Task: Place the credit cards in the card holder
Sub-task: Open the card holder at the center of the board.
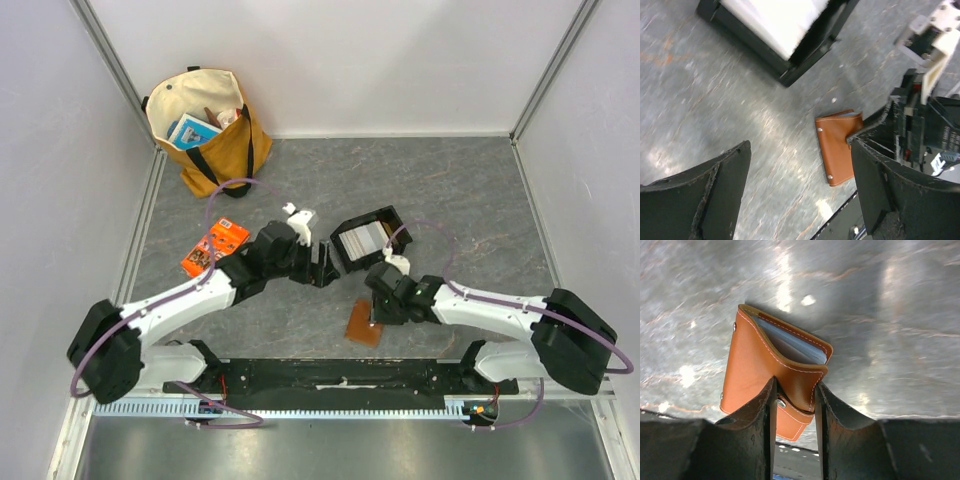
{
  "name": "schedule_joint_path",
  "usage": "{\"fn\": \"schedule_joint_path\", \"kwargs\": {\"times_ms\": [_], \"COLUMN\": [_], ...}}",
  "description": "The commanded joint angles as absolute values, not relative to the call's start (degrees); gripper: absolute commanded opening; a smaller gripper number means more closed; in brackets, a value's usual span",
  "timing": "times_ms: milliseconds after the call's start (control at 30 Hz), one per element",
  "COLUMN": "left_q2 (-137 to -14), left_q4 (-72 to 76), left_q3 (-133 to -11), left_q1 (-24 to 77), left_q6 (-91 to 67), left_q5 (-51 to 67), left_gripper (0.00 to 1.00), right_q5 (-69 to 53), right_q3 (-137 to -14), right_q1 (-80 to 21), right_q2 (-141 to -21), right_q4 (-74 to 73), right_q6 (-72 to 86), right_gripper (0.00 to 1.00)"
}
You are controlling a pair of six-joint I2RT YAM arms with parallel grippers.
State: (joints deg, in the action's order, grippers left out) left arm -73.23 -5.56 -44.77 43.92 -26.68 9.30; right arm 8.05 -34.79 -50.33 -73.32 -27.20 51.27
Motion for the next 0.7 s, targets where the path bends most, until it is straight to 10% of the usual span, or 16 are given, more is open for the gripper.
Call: {"fn": "schedule_joint_path", "kwargs": {"times_ms": [0, 367, 667], "left_q2": [-63.83, -51.43, -46.49], "left_q4": [-8.96, -9.93, -11.51], "left_q3": [-38.16, -22.51, -16.79], "left_q1": [43.51, 43.51, 43.51], "left_q6": [-31.54, -44.2, -49.65], "left_q5": [3.08, 5.45, 4.3], "left_gripper": [0.88, 0.9, 0.9], "right_q5": [11.77, 12.04, 19.87], "right_q3": [-34.18, -41.65, -36.83], "right_q1": [-57.99, -65.21, -63.64], "right_q2": [-76.8, -92.55, -72.09], "right_q4": [-24.45, -3.42, -8.35], "right_q6": [60.89, 70.15, 49.24], "right_gripper": [0.38, 0.6, 0.76]}}
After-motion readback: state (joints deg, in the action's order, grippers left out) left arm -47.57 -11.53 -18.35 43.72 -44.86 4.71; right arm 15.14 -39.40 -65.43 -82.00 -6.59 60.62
